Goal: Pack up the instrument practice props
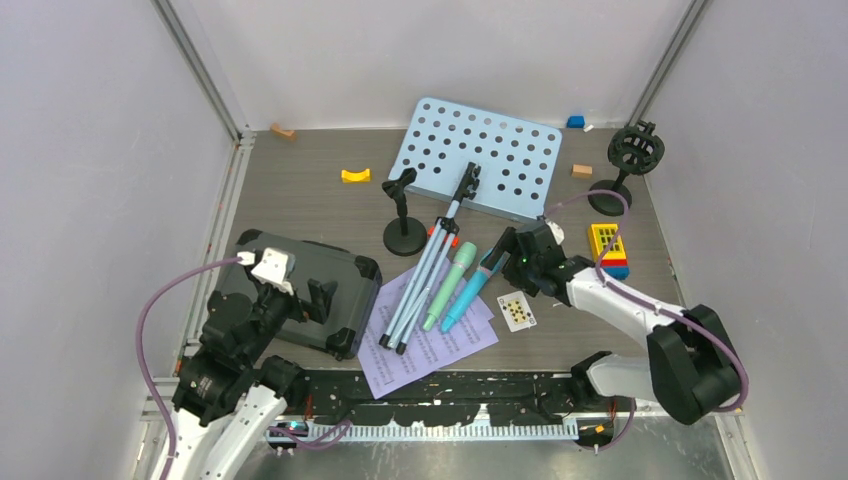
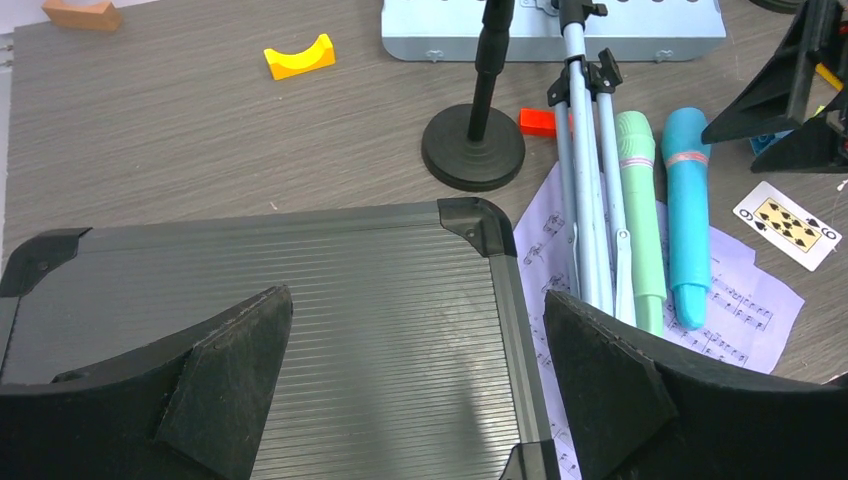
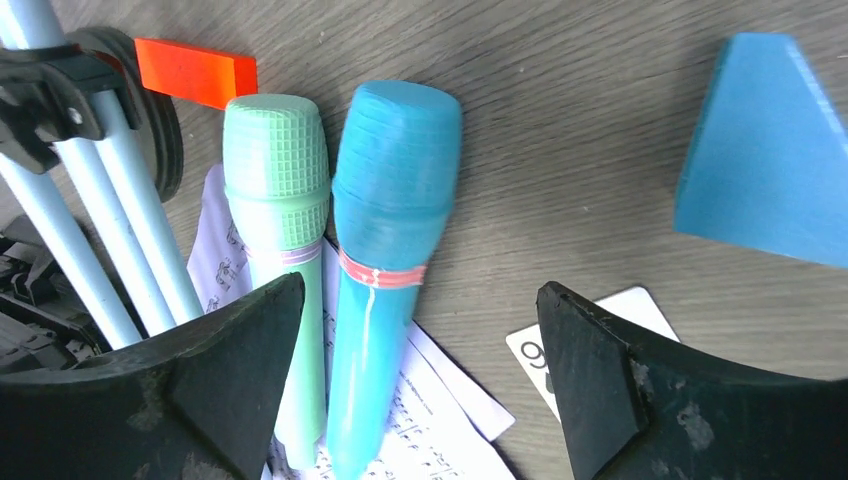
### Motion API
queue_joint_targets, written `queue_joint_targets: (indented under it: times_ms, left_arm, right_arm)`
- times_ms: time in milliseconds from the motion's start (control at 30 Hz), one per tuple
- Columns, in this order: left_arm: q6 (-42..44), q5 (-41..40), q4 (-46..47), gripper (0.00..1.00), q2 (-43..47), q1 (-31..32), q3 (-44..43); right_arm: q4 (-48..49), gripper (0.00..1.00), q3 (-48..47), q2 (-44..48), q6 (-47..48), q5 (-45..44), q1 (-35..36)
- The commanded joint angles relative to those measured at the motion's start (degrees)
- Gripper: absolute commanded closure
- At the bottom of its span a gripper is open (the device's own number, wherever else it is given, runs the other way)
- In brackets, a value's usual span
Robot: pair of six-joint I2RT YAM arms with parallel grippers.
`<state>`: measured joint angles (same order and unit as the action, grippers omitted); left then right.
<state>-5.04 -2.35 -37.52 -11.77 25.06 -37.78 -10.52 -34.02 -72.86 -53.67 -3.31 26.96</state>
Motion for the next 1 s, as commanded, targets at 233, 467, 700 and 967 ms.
queue_joint_targets:
  times_ms: [233,467,700,967]
  left_arm:
    - [-9.62,-3.89,-7.48,0.0,-15.76,0.08,-11.71]
    - [-20.39,-5.21,-26.17,0.0,-36.62,0.08,-28.03]
    - [-26.66,-6.11,-22.23,0.0,-31.31,0.08,-25.12]
    - [-26.78,-1.7,-32.08,0.0,-38.65,0.08,-26.99]
  right_arm:
    - [-31.09,0.04,-15.42,6.84,9.5,-10.22,0.29]
    - [-44.02,0.06,-24.67,0.59,15.11,-12.53,0.29]
    - [-38.26,0.05,-20.42,12.26,16.62,-12.21,0.28]
    - [-42.87,0.04,-21.26,9.99,18.76,-16.01,0.29]
